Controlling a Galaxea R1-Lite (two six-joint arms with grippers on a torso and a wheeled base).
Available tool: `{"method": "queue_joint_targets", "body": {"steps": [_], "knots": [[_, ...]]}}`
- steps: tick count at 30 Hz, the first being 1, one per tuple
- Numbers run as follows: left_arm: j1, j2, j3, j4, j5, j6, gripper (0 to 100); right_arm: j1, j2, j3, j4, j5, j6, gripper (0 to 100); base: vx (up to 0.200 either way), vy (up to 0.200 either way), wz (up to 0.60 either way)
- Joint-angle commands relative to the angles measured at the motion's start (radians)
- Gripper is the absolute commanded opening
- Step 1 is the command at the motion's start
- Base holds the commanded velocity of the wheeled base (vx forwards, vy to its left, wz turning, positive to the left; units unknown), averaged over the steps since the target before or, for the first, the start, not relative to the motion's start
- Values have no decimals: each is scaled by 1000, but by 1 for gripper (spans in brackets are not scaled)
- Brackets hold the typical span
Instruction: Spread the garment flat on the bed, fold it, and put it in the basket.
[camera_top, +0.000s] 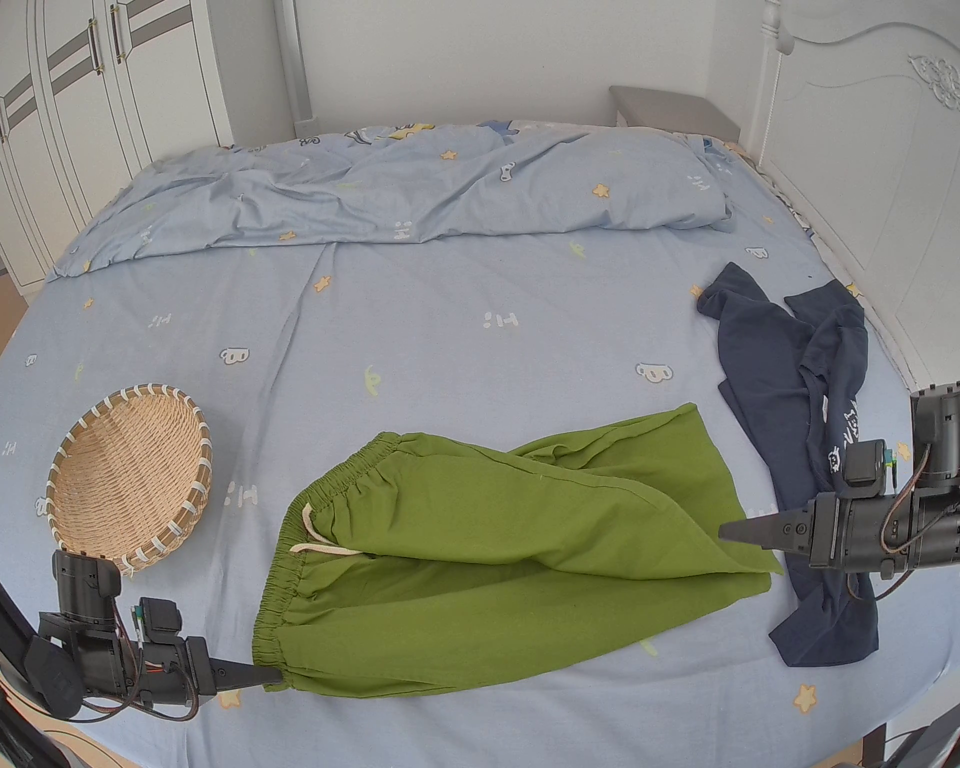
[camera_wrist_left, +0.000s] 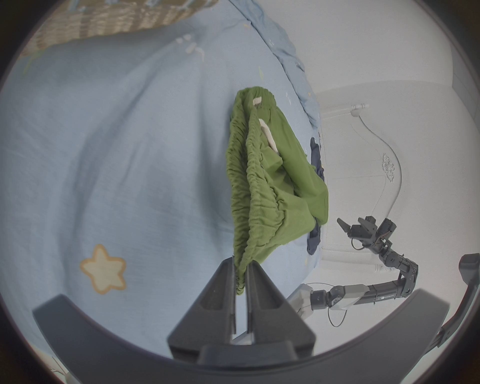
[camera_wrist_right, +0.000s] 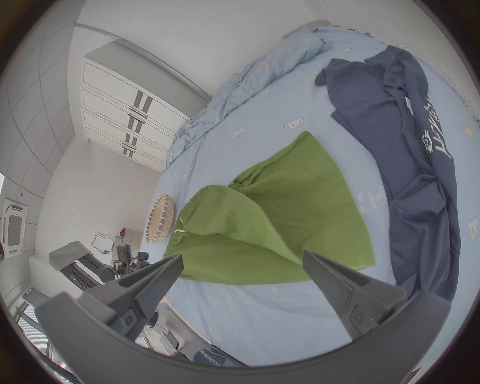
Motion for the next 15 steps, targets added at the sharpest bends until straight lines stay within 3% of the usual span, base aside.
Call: {"method": "queue_joint_targets", "body": {"steps": [1, 10, 15], "knots": [[88, -42, -1, 33, 1, 51, 0, -2, -2, 69, 1, 2, -20, 100, 0, 0, 0], [127, -41, -7, 38, -2, 83, 0, -3, 5, 213, -5, 23, -134, 100, 0, 0, 0], [130, -42, -5, 38, -2, 83, 0, 0, 9, 224, -7, 109, -152, 100, 0, 0, 0]]}}
